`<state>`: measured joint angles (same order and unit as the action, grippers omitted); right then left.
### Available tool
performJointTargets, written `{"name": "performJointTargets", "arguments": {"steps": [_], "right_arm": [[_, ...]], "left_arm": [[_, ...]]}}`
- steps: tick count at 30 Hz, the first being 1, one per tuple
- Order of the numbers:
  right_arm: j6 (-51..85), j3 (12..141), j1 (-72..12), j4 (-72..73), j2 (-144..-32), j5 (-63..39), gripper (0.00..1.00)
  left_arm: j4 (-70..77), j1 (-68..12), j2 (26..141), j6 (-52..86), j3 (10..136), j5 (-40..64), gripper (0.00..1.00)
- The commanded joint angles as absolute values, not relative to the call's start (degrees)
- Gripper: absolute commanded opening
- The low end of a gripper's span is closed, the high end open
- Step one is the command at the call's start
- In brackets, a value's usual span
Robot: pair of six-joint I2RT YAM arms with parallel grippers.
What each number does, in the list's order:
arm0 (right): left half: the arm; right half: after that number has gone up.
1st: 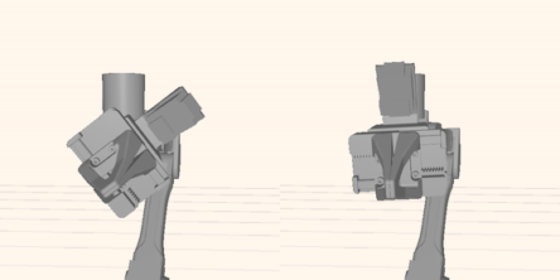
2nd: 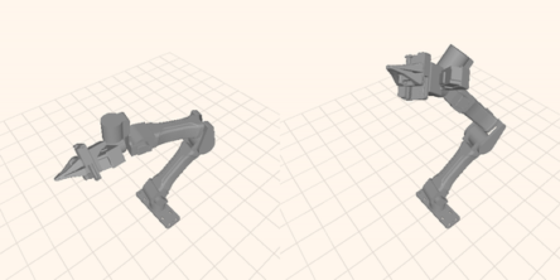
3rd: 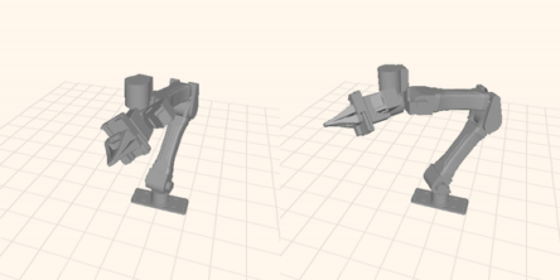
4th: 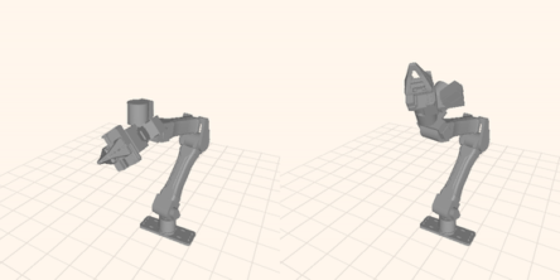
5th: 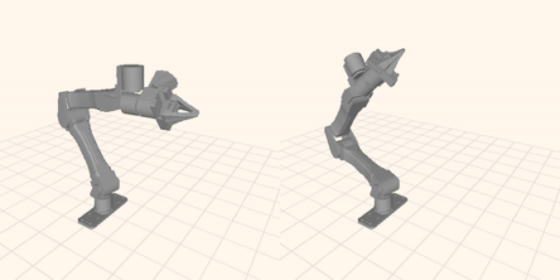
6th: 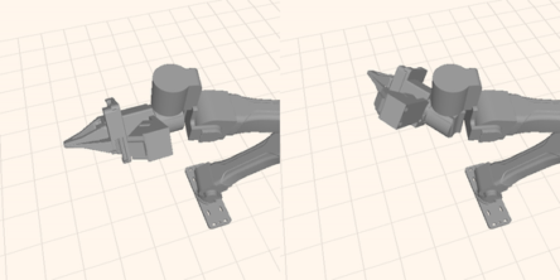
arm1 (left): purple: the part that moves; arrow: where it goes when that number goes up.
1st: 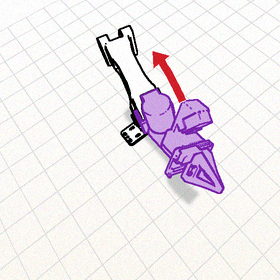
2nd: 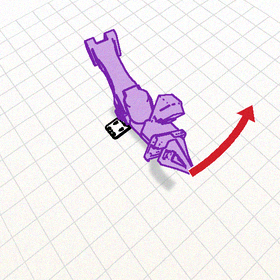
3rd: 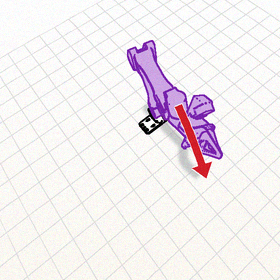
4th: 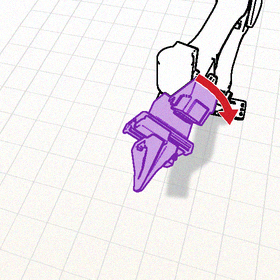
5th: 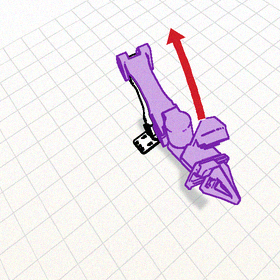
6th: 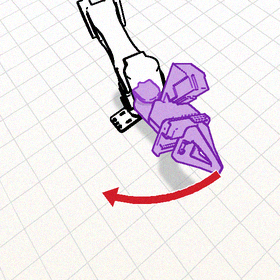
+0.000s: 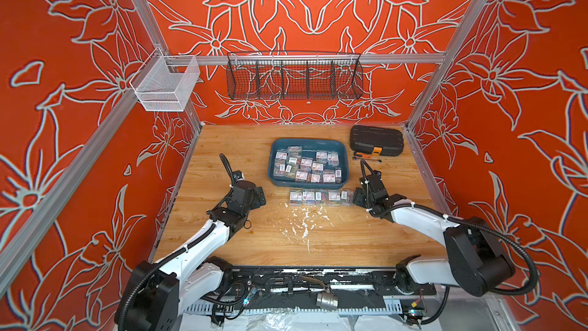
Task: Take the paper clips out of the storage box
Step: Place the boxed paper clips at the center of the board.
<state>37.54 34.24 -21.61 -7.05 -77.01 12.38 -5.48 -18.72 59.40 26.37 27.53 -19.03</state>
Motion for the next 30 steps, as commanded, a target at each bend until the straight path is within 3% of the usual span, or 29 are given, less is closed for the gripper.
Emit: {"name": "performJointTargets", "arguments": {"steps": [1, 5, 15, 26, 30], "right_arm": [[36.54, 36.69, -19.78, -7.55, -76.03, 10.76, 0.66], [35.61, 36.48, -17.62, -6.13, -75.85, 9.92, 0.55], [35.81, 38.16, -16.37, -1.70, -83.07, 1.10, 0.46], [37.37, 38.06, -16.39, -3.14, -79.24, 1.34, 0.46], [36.59, 38.02, -16.36, -6.37, -74.81, 4.41, 0.49]], "left_arm": [[-5.54, -18.37, 59.38, 26.62, 28.69, -19.27, 0.97], [-5.36, -18.37, 59.47, 26.39, 28.65, -19.02, 0.97], [-5.68, -18.36, 59.33, 26.80, 28.64, -19.58, 0.97], [-5.45, -18.35, 59.59, 26.38, 28.83, -19.19, 0.97], [-4.81, -18.37, 59.54, 24.14, 30.87, -14.64, 0.98]]}}
